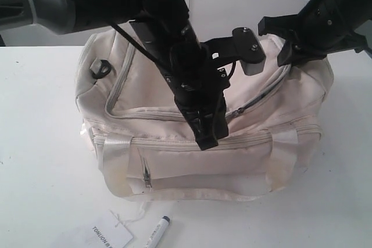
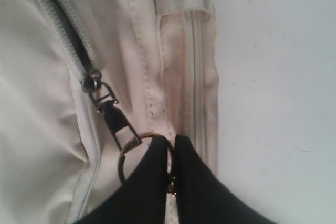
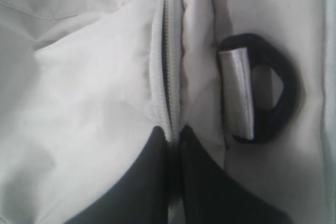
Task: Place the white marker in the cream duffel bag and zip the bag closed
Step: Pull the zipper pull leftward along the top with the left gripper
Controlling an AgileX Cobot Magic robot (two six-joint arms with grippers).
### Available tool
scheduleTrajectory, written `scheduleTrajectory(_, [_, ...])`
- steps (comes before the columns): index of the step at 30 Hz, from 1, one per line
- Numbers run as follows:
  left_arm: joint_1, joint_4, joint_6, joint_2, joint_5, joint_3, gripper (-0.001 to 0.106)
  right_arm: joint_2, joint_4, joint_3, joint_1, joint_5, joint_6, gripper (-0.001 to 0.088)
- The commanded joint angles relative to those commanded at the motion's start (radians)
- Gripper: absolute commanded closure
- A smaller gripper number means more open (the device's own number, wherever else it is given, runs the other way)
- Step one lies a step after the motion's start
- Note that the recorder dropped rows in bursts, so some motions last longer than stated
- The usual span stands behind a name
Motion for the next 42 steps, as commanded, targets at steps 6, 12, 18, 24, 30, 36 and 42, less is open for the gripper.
scheduleTrajectory(6, [0.000,0.029,-0.023,-0.004,0.015,0.000,0.105,0.000,0.000,0.000,0.000,0.000,0.000,0.0868])
scheduleTrajectory(12, [0.000,0.044,-0.072,-0.031,0.017,-0.002,0.105,0.000,0.000,0.000,0.000,0.000,0.000,0.0868])
scheduleTrajectory(18, [0.000,0.064,-0.073,-0.055,0.017,-0.002,0.105,0.000,0.000,0.000,0.000,0.000,0.000,0.0868])
scheduleTrajectory(24, [0.000,0.125,-0.079,-0.055,0.053,-0.002,0.105,0.000,0.000,0.000,0.000,0.004,0.000,0.0868])
scheduleTrajectory(30, [0.000,0.161,-0.079,-0.055,0.081,-0.002,0.105,0.000,0.000,0.000,0.000,0.006,0.000,0.0868])
scheduleTrajectory(36, [0.000,0.214,-0.126,-0.055,0.095,-0.002,0.105,0.000,0.000,0.000,0.000,0.006,0.000,0.0868])
scheduleTrajectory(42, [0.000,0.226,-0.128,-0.055,0.095,-0.002,0.105,0.000,0.000,0.000,0.000,0.008,0.000,0.0868])
